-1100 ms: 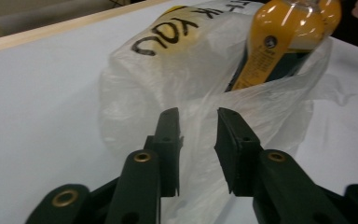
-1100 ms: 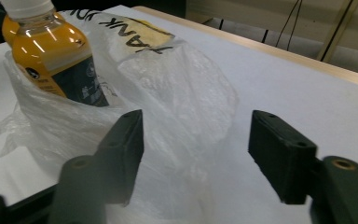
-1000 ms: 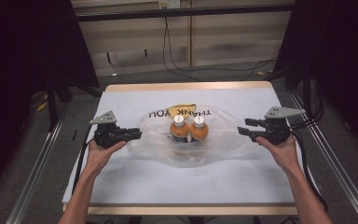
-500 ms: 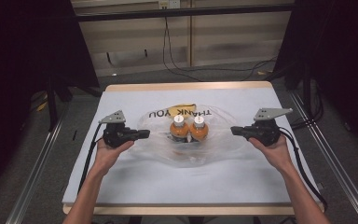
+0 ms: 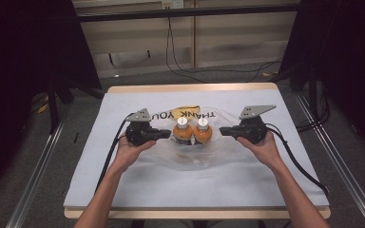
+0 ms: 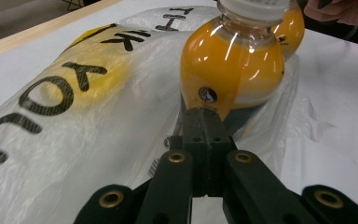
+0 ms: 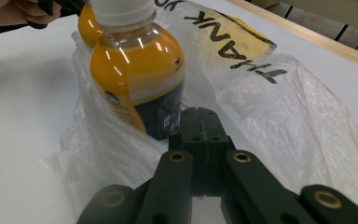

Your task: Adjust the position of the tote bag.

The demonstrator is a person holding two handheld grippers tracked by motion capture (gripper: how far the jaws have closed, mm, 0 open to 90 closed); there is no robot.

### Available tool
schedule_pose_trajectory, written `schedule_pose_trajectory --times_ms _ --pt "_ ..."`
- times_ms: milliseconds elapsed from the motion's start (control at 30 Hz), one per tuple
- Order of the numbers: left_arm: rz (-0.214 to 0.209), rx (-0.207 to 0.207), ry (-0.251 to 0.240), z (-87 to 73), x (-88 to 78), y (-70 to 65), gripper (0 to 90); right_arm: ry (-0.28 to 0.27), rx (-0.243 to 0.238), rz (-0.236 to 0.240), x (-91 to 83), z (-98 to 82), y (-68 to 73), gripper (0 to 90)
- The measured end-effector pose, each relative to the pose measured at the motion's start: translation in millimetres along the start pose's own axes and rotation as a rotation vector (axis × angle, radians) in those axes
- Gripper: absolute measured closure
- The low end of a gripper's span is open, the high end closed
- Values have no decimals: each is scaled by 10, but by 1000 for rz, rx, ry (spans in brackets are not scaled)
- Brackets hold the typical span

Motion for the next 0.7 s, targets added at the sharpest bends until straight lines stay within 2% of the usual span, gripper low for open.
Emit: schedule_pose_trajectory --times_ms 100,167,233,400,533,567,600,700 --pt "6 0 10 0 50 20 900 4 -2 10 67 18 5 900" --pt "4 -19 18 -68 115 51 900 1 1 18 168 32 14 900" --pt "10 -11 34 -89 131 63 900 9 -2 17 194 27 14 900" --pt "23 9 93 -136 196 65 900 61 -21 28 344 -37 48 900" --pt "33 13 114 -163 244 101 900 103 -36 33 434 -109 71 900" --pt "29 0 97 -166 264 98 900 106 -40 34 455 -118 75 900" --pt "31 6 119 -176 256 104 900 111 -43 34 476 -125 79 900" --pt "31 7 129 -192 265 104 900 132 -48 33 535 -160 75 900"
Point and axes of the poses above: each handheld gripper's, and its own axes: x roughly forward along the jaws, z roughly out of its top, y roughly to its left, the point moved 6 cm from there along x, roughly forward along the jaws, and after that the axes turned 12 degrees about -z, right-handed, at the moved point
